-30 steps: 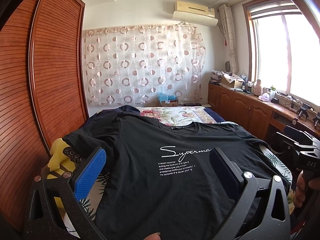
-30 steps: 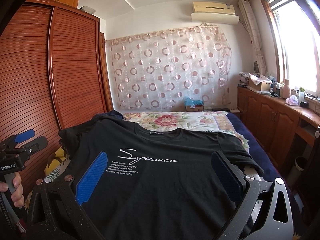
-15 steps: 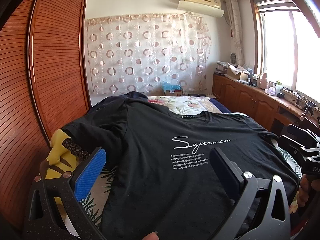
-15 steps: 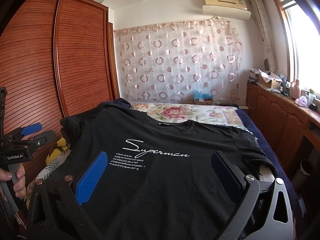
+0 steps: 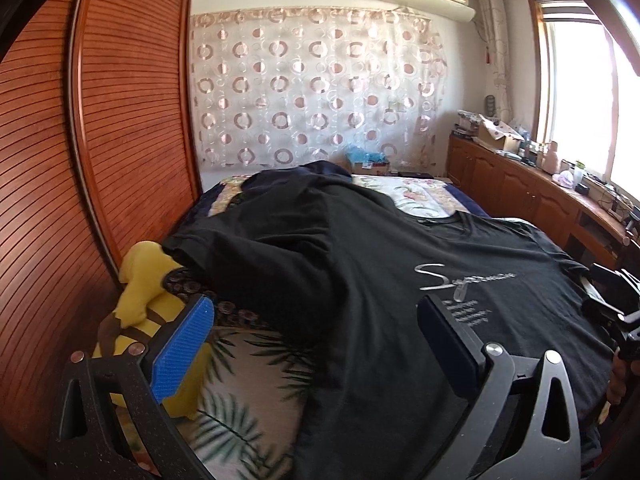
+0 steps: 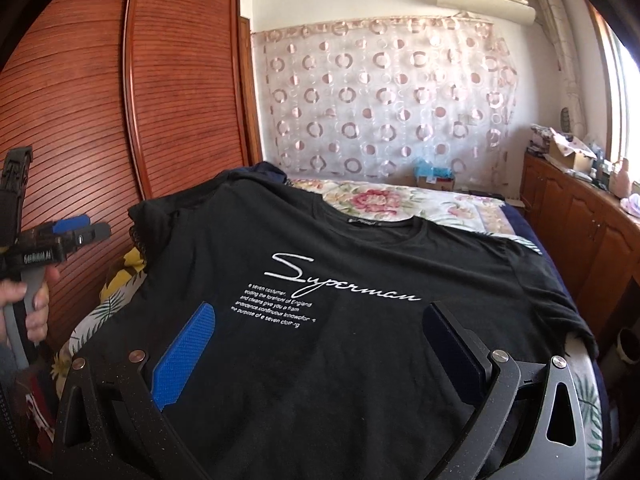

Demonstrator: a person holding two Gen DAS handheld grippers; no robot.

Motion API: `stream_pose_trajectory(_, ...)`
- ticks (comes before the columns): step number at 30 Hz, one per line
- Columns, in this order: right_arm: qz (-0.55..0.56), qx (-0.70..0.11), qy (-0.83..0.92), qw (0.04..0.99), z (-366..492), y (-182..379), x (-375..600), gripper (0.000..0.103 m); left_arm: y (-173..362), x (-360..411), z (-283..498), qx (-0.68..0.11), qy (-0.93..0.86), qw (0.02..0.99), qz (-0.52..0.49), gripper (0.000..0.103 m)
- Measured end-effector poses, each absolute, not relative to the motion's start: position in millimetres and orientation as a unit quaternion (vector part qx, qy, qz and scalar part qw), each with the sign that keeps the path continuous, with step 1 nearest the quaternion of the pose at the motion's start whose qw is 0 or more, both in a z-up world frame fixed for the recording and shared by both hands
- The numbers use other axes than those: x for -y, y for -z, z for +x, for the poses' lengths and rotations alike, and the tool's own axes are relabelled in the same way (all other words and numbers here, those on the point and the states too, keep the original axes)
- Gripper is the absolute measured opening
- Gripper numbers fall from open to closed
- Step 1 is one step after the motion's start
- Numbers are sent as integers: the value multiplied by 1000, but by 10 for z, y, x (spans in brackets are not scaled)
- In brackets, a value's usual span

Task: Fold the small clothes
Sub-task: 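Grasp the sleeve side nearest the left gripper and fold it over the shirt body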

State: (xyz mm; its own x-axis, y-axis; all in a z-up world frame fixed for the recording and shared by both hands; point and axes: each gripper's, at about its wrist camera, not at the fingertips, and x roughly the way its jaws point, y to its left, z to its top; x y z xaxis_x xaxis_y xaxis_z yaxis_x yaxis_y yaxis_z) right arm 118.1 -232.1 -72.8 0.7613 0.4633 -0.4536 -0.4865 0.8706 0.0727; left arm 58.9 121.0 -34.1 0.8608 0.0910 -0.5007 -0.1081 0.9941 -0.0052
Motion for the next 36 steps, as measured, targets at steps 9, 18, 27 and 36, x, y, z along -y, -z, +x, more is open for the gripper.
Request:
stream_pose_trajectory(9, -51, -258, -278, 924, 1441, 773, 2293, 103, 416, -1911, 968, -284, -78, 955, -33, 76)
stream_pose_trajectory(18, -54, -259, -298, 917, 1428, 814, 2265, 103, 590, -2240, 1401, -333, -95, 937, -33, 47)
stream_pose_trajectory(27, -51, -258, -297, 918, 1400, 816, 2288, 103, 593, -2223, 1419, -333, -87, 939, -11, 8)
stream_pose_trajectory(36, -43, -254, -293, 921, 1399, 846, 2230, 103, 348, -2037, 1399, -316, -65, 946, 22, 4)
